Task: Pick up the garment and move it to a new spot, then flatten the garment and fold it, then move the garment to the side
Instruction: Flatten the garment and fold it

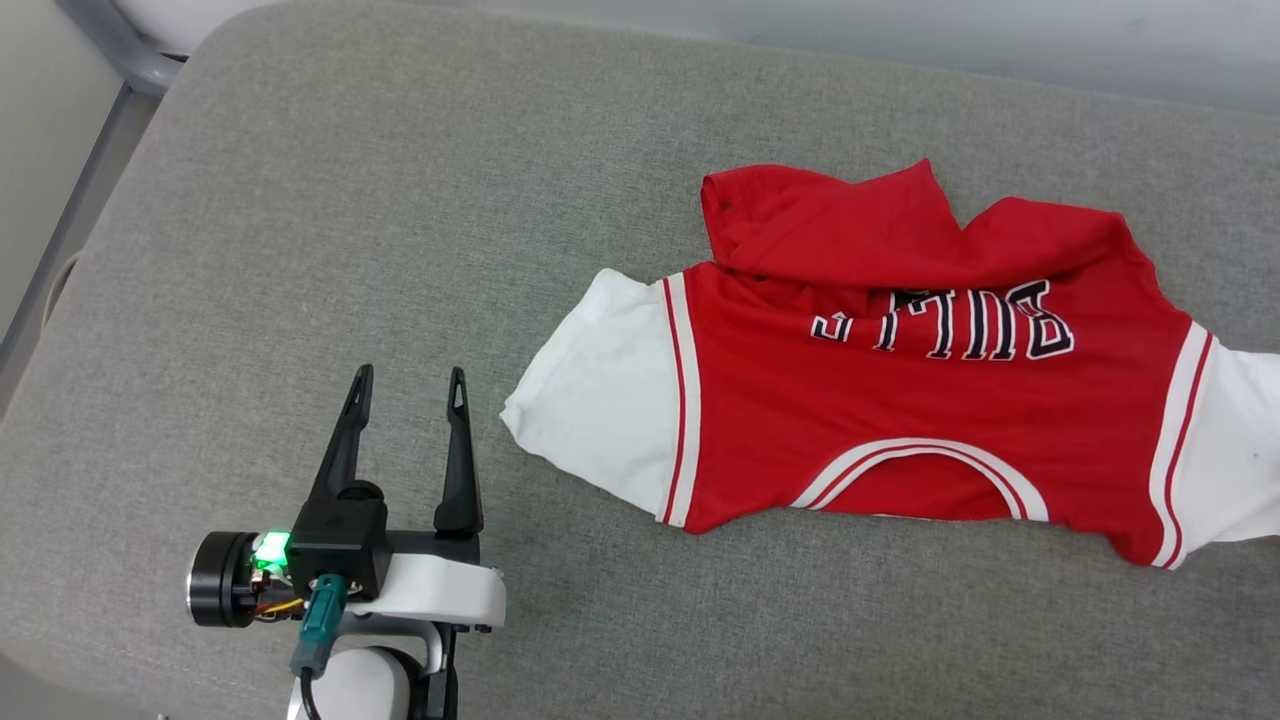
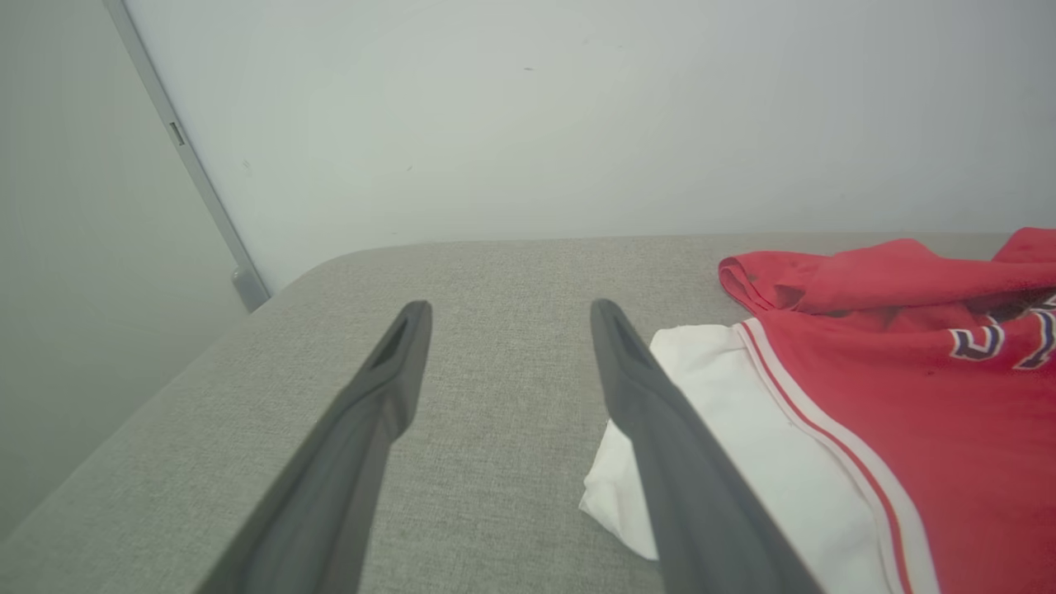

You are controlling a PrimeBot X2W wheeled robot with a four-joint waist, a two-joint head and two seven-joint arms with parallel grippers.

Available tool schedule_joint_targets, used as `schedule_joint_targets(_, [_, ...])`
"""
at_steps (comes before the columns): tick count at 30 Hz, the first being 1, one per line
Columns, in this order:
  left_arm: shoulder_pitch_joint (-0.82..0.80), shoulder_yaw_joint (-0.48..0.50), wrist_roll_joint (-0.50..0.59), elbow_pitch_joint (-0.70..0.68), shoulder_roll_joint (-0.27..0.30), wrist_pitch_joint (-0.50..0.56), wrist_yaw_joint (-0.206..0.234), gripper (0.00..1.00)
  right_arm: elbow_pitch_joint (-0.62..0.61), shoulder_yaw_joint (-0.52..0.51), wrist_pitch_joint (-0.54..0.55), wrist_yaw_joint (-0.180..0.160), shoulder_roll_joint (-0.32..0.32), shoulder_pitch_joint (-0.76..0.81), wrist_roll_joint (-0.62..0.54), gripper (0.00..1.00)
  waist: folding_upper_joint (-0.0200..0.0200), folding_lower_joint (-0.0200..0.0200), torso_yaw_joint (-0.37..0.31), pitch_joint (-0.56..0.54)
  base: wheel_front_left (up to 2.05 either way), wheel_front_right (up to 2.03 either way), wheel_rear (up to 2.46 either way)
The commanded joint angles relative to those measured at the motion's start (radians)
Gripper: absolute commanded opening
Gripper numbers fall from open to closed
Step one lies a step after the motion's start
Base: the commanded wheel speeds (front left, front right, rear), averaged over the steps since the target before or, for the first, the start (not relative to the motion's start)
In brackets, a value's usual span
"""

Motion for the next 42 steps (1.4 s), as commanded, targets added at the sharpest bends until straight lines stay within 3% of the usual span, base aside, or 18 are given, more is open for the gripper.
schedule_joint_targets(1, [0.003, 0.005, 0.007, 0.001, 0.006, -0.003, -0.002, 1.0, 0.02, -0.006, -0.055, -0.002, 0.039, 0.001, -0.023, 0.45, -0.0001, 0.0, -0.001, -0.009, 0.0, 0.0, 0.0])
schedule_joint_targets(2, [0.01, 0.01, 0.008, 0.002, 0.01, -0.003, 0.0, 1.0, 0.026, -0.017, -0.093, -0.002, 0.051, -0.007, -0.032, 0.8, -0.0001, 0.0, -0.006, -0.015, 0.0, 0.0, 0.0])
schedule_joint_targets(3, [0.01, 0.01, 0.008, 0.002, 0.01, -0.003, 0.0, 1.0, 0.026, -0.017, -0.093, -0.002, 0.051, -0.007, -0.032, 0.8, -0.0001, 0.0, -0.006, -0.015, 0.0, 0.0, 0.0])
schedule_joint_targets(4, [0.02, 0.018, 0.006, 0.004, 0.015, -0.003, 0.002, 1.0, 0.025, -0.035, -0.167, -0.002, 0.071, -0.013, -0.055, 1.0, -0.0001, 0.0, -0.016, -0.032, 0.0, 0.0, 0.0])
schedule_joint_targets(13, [0.026, 0.038, -0.012, 0.01, 0.054, -0.003, -0.038, 1.0, -0.039, -0.148, -0.466, -0.002, 0.159, 0.052, -0.147, 1.0, -0.0001, 0.0, -0.063, -0.106, 0.0, 0.0, 0.0])
schedule_joint_targets(18, [-0.02, 0.038, -0.023, 0.038, 0.108, -0.003, -0.11, 1.0, -0.123, -0.265, -0.575, -0.002, 0.247, 0.153, -0.232, 1.0, -0.0001, 0.0, -0.079, -0.137, 0.0, 0.0, 0.0])
schedule_joint_targets(25, [-0.162, 0.013, -0.074, 0.114, 0.192, 0.062, -0.223, 1.0, -0.281, -0.402, -0.6, -0.001, 0.377, 0.299, -0.351, 1.0, -0.0001, 0.0, -0.093, -0.149, 0.0, 0.0, 0.0])
schedule_joint_targets(30, [-0.262, -0.047, -0.159, 0.137, 0.236, 0.192, -0.254, 1.0, -0.415, -0.5, -0.606, -0.001, 0.495, 0.381, -0.452, 1.0, -0.0001, 0.0, -0.106, -0.147, 0.0, 0.0, 0.0])
schedule_joint_targets(35, [-0.339, -0.13, -0.313, 0.161, 0.303, 0.402, -0.259, 1.0, -0.538, -0.563, -0.594, -0.001, 0.613, 0.458, -0.529, 1.0, -0.0001, 0.0, -0.124, -0.136, 0.0, 0.0, 0.0])
schedule_joint_targets(42, [-0.444, -0.311, -0.566, 0.149, 0.453, 0.778, -0.259, 1.0, -0.626, -0.579, -0.559, -0.001, 0.687, 0.511, -0.584, 1.0, -0.0001, 0.0, -0.15, -0.113, 0.0, 0.0, 0.0])
